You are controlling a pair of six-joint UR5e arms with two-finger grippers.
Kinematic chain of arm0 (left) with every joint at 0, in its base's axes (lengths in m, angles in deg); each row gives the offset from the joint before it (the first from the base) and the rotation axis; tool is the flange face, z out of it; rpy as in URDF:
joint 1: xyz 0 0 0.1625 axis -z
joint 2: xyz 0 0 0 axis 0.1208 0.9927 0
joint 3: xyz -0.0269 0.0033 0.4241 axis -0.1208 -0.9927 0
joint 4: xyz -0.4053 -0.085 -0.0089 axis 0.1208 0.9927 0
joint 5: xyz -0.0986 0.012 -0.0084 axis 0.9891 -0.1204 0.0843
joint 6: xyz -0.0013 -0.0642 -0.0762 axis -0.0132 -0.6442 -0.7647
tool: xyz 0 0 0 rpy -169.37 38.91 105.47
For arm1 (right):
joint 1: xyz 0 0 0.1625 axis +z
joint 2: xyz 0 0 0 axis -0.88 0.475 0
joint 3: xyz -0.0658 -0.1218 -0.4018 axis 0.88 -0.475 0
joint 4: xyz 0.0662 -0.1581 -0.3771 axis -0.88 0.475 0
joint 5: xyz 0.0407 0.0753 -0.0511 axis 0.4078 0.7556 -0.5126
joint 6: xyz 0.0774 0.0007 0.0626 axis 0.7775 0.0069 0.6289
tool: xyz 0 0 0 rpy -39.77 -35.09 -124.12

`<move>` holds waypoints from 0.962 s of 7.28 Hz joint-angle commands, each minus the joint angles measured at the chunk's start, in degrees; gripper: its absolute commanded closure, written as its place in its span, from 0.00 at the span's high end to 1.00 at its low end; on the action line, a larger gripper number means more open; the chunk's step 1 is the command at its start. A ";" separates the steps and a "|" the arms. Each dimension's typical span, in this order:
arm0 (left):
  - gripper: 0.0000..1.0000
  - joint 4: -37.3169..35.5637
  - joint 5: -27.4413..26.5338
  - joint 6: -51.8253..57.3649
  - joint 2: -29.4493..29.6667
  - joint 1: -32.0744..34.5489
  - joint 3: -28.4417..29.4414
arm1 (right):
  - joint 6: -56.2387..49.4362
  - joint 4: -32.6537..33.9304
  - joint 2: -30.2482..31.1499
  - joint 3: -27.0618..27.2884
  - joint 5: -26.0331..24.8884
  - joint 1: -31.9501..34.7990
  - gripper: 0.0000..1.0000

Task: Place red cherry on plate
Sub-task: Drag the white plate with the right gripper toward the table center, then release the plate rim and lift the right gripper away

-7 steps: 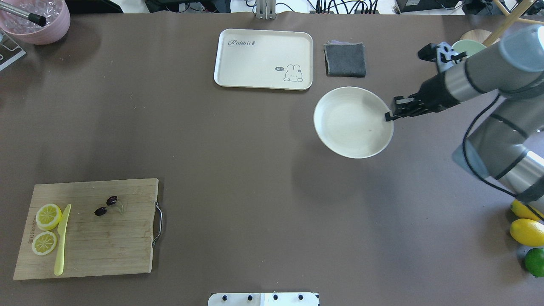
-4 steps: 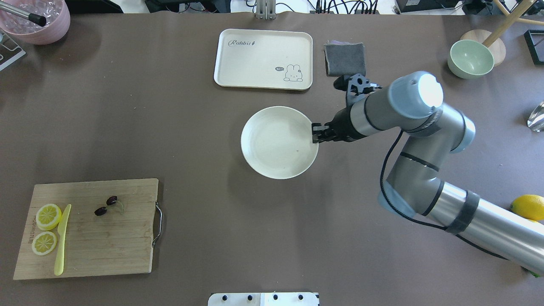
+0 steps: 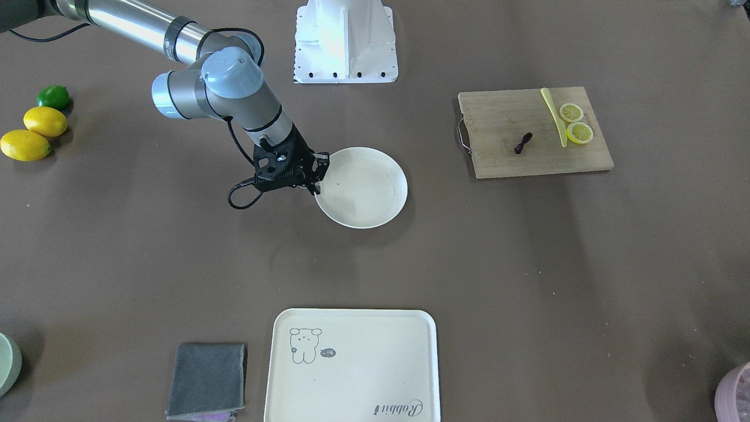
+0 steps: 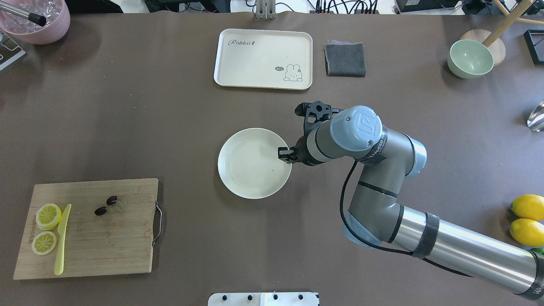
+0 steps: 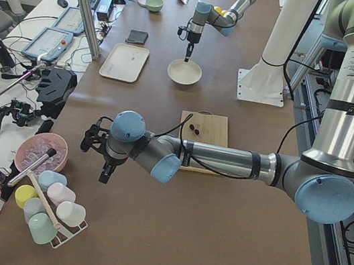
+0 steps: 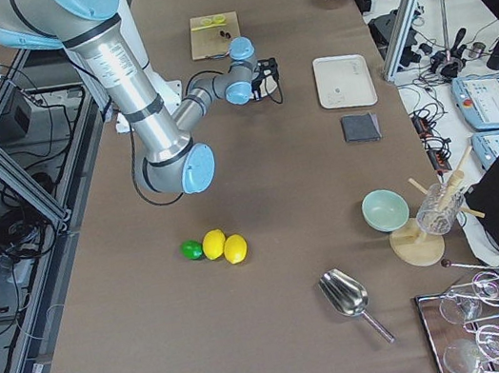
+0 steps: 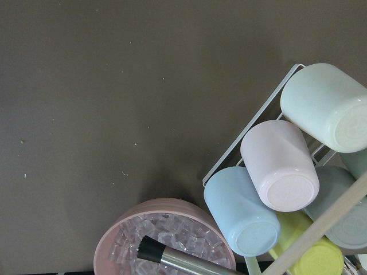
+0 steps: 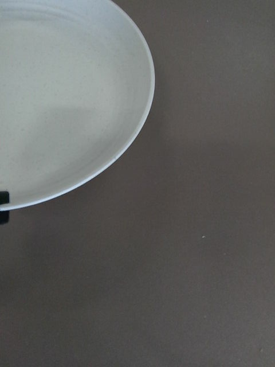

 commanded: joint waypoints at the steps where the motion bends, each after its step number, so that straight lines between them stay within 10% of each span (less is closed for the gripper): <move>1: 0.98 0.07 0.00 -0.06 -0.01 0.05 -0.02 | -0.01 0.12 0.06 -0.60 -0.19 -0.20 0.17; 2: 0.98 0.07 0.17 -0.14 -0.01 -0.04 -0.19 | 0.08 -0.06 0.15 -0.52 -0.28 -0.38 0.99; 7: 0.98 6.54 -2.35 -24.00 -3.68 -13.08 -14.39 | -4.11 0.73 3.65 1.85 12.70 12.77 1.00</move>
